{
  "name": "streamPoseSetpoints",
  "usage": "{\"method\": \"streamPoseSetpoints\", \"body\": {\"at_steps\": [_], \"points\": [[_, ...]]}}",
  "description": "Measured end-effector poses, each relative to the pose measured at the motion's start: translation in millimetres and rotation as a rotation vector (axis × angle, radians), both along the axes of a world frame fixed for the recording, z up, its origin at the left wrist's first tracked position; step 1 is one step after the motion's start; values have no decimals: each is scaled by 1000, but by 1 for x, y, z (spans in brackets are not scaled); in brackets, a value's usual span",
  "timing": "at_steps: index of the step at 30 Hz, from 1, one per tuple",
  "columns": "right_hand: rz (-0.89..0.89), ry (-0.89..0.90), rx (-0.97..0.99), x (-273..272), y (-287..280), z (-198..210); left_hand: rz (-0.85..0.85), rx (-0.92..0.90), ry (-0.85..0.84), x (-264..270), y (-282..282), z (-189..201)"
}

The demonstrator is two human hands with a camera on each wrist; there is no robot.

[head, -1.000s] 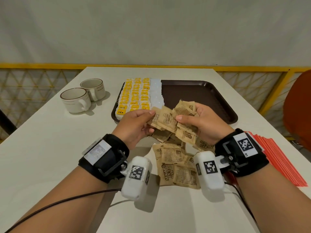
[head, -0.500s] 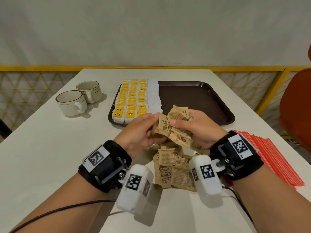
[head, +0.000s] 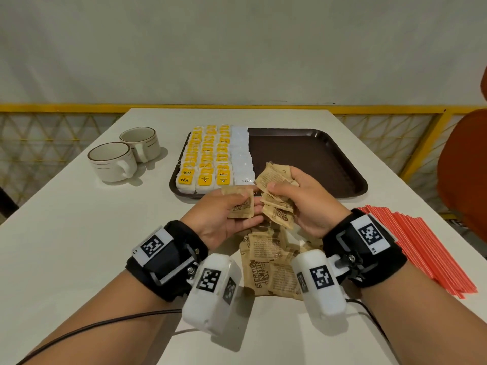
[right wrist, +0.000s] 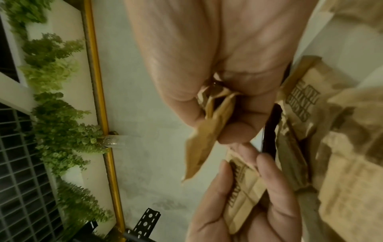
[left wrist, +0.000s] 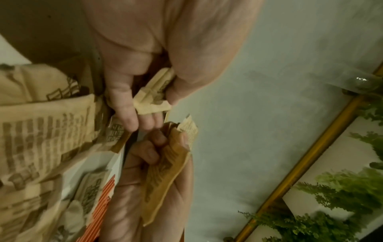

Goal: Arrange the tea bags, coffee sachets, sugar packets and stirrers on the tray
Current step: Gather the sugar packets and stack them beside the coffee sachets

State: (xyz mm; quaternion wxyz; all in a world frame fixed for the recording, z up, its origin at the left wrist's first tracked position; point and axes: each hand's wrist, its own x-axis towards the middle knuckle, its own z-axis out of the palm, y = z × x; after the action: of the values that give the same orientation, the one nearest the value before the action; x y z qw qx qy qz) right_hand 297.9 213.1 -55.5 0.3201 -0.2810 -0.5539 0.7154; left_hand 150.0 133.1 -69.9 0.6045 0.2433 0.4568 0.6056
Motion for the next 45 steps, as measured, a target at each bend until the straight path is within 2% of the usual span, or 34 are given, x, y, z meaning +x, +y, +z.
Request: {"method": "streamPoseSetpoints", "body": {"at_steps": [3,5,11,15,18,21,25,30,34,38,42,45], "points": [[60,53,-141,-2,1,3,16,19,-43,0,5,2],[81,59,-142,-5,3,10,16,28,-63,-2,9,10],[115,39,188,-20,28,71,46,221,100,-17,43,69],[-43,171,333,-40,43,115,74,392,139,-21,63,116],[-135,278,359,-52,48,132,97,472,147,-26,75,134],[-129,359,365,-57,49,130,120,515,186,-29,80,136],[-95,371,336,-57,48,115,110,533,232,-33,80,127],[-39,355,353,-46,47,114,128,521,187,-37,75,125],[-104,332,368,-27,51,117,124,484,146,-39,68,124],[-86,250,446,-13,56,118,25,343,10,-39,62,123],[32,218,650,-15,53,111,-122,272,-162,-39,59,120],[147,259,734,-17,51,109,-255,285,-162,-38,60,114]]}}
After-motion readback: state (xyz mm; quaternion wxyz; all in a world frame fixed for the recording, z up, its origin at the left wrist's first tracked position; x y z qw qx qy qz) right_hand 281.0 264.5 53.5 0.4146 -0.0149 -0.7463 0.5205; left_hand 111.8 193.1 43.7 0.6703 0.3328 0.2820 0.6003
